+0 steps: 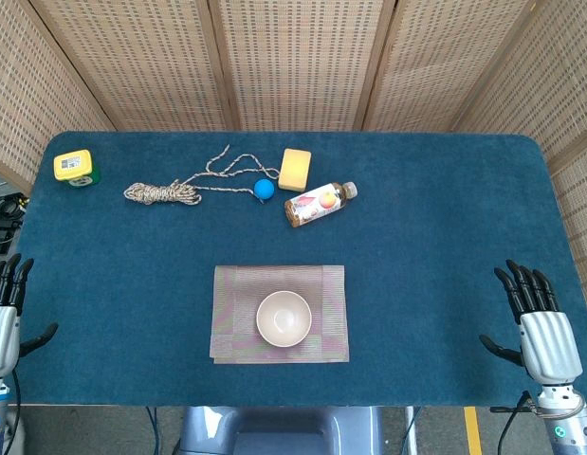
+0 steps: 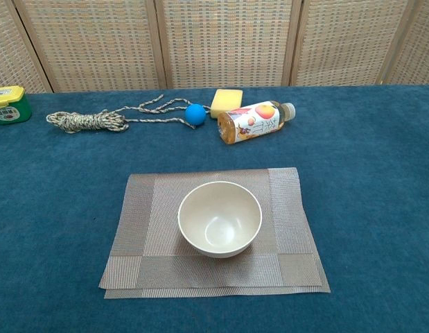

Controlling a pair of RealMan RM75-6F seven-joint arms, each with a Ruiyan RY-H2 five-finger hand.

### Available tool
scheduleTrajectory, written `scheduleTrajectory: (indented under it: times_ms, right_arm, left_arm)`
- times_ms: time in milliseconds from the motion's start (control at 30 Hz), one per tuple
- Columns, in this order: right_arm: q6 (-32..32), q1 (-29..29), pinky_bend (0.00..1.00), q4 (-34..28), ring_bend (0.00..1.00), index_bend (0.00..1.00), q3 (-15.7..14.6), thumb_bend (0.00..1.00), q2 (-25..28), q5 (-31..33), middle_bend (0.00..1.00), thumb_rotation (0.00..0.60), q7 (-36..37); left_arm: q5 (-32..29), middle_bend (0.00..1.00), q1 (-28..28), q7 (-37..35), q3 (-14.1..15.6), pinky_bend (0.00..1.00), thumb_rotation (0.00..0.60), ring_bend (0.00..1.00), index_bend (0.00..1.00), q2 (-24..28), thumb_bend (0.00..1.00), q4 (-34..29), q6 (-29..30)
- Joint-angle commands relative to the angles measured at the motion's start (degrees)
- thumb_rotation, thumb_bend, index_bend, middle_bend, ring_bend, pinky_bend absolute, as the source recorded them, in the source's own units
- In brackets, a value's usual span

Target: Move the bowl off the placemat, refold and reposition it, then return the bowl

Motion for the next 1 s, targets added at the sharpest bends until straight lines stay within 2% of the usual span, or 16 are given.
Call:
scheduleTrajectory:
  times_ms: [33, 1000]
  right_arm:
    - [-0.1, 0.0, 0.0, 0.0, 0.0, 0.0, 0.0, 0.13, 0.1, 0.1, 0.0, 0.6, 0.0]
    - [0.2, -0.3, 0.0, -0.2, 0.0, 0.0, 0.3, 0.13, 0.9, 0.8, 0.0, 0.6, 1.6]
  left_arm:
    - [0.0, 0.0, 0.0, 0.1, 0.0, 0.0, 0.6, 0.0, 0.0, 0.0, 0.0, 0.0, 0.0]
    - [1.2, 0.0, -1.0, 0.7, 0.6, 0.0, 0.6, 0.0, 0.0, -0.4, 0.0, 0.3, -1.4]
